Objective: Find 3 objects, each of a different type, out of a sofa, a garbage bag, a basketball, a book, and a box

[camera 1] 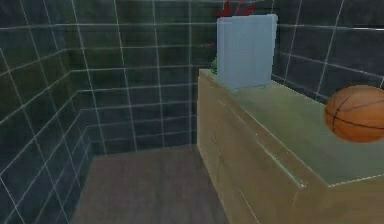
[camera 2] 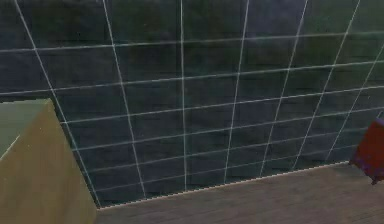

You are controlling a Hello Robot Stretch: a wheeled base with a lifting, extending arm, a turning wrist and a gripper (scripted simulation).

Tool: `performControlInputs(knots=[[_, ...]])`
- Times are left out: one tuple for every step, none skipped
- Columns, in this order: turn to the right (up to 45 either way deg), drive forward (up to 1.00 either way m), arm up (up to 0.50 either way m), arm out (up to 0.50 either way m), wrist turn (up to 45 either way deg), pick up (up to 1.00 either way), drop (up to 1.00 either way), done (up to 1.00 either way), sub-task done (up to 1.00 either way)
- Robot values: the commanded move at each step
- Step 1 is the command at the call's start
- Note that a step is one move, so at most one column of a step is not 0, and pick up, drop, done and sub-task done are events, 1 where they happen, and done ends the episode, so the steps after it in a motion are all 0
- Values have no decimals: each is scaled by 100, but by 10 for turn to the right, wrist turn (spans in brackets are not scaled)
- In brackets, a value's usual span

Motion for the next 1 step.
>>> performControlInputs(knots=[[390, 0, 0, 0, 0, 0, 0, 0, 0]])
